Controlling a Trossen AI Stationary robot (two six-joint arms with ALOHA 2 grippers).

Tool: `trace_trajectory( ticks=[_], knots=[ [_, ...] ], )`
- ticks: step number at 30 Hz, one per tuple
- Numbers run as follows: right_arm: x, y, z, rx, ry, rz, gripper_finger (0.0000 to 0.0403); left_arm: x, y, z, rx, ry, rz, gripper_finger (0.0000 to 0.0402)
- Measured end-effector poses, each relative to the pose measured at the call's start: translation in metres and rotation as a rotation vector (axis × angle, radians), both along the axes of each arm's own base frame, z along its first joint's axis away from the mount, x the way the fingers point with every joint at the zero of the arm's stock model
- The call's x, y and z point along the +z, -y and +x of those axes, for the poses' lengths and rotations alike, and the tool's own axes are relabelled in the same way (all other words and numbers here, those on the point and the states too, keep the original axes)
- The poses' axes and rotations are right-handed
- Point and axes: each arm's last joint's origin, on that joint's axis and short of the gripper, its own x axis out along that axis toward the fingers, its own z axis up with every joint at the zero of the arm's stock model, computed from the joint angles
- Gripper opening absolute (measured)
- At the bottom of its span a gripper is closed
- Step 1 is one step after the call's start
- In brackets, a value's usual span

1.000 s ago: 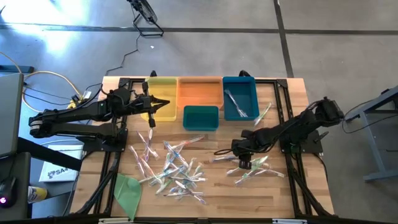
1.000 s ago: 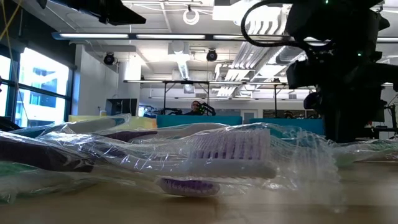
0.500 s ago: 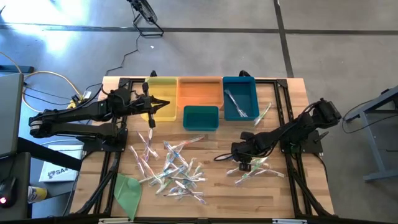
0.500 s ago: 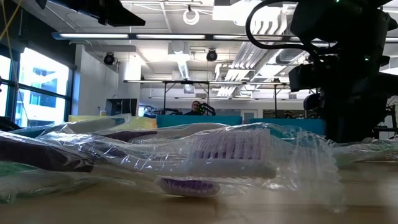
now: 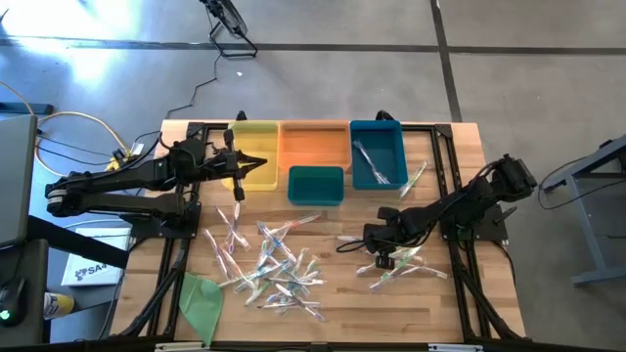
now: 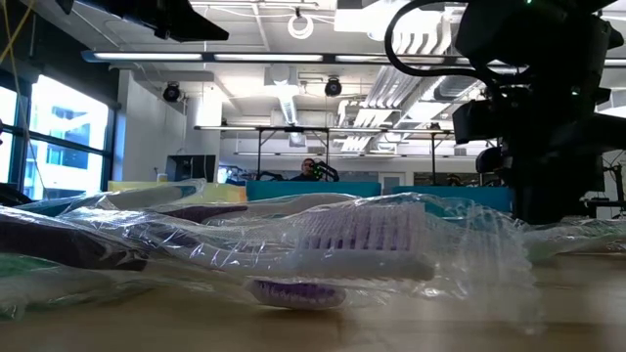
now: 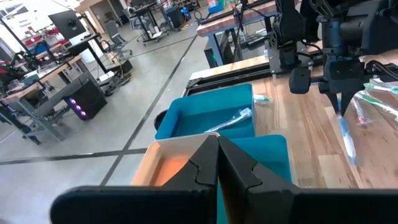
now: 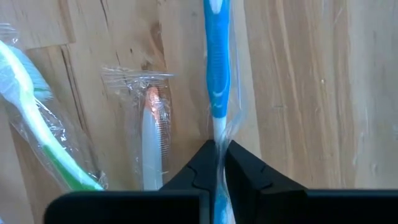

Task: Pick & Place Toothbrushes
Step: Put the blue toothbrush into the yellow bin

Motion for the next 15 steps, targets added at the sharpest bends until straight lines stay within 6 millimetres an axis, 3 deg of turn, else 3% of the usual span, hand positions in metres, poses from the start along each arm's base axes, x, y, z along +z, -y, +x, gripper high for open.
trace_trajectory(
  ticks=[15],
  knots=[
    [-0.0003, -0.0001, -0.0002, -0.001, -0.005, 0.008, 0.0005, 0.0001, -0.0001, 0.0000, 0.000, 0.002, 0.000, 0.0000]
  ],
)
